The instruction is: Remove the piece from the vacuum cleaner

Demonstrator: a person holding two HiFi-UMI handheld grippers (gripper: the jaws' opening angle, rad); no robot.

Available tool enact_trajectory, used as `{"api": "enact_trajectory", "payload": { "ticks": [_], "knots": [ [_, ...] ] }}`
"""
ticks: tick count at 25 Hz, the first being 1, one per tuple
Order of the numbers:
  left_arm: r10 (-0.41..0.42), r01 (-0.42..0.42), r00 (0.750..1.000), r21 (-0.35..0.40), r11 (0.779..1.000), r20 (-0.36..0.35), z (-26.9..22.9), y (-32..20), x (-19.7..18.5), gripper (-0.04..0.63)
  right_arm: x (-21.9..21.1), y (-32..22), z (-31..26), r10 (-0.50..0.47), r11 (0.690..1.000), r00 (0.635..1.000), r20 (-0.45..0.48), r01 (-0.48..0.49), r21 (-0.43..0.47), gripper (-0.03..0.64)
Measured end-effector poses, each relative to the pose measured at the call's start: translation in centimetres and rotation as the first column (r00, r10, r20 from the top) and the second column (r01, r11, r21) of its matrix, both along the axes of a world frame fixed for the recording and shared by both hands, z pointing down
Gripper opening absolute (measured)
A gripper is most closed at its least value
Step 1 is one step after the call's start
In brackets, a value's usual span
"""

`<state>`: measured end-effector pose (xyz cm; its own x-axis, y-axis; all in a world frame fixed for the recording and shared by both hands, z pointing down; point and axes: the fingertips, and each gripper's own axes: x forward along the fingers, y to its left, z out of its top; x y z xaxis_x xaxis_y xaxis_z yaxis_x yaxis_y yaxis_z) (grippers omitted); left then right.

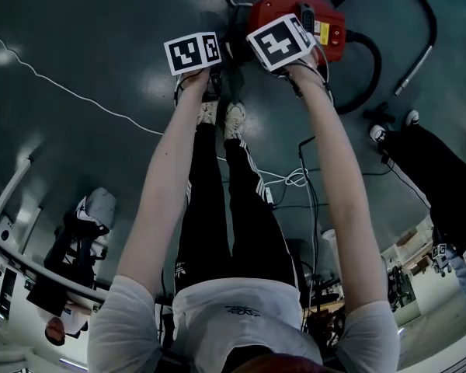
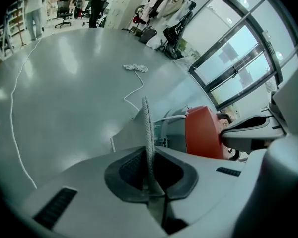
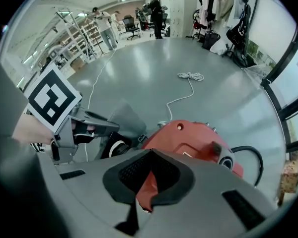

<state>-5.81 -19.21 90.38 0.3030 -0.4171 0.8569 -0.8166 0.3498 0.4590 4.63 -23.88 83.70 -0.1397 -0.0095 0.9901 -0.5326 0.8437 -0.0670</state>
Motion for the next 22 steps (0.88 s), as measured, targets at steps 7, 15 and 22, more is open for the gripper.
{"api": "enact_trajectory", "payload": {
  "ticks": [7, 15, 22],
  "knots": [
    [-0.062, 0.062, 0.998, 0.02, 0.998, 0.029, -0.4, 1.1, -0.3, 0.018, -1.3, -0.1, 0.5, -0.029, 0.999, 0.999, -0.045, 0.03, 0.027, 0.011],
    [-0.158, 0.159, 0.987, 0.031, 0.987, -0.029, -0.3, 2.0, -1.2, 0.017, -0.2, -0.7, 0.3, -0.004, 1.0, 0.997, -0.077, 0.004, -0.007, 0.011],
    [-0.371, 0.375, 0.913, -0.006, 0.927, -0.172, -0.2, 3.2, -1.9, 0.017, -1.3, -0.3, 0.6, -0.028, 1.0, 0.995, -0.092, 0.029, 0.01, 0.011]
  ]
}}
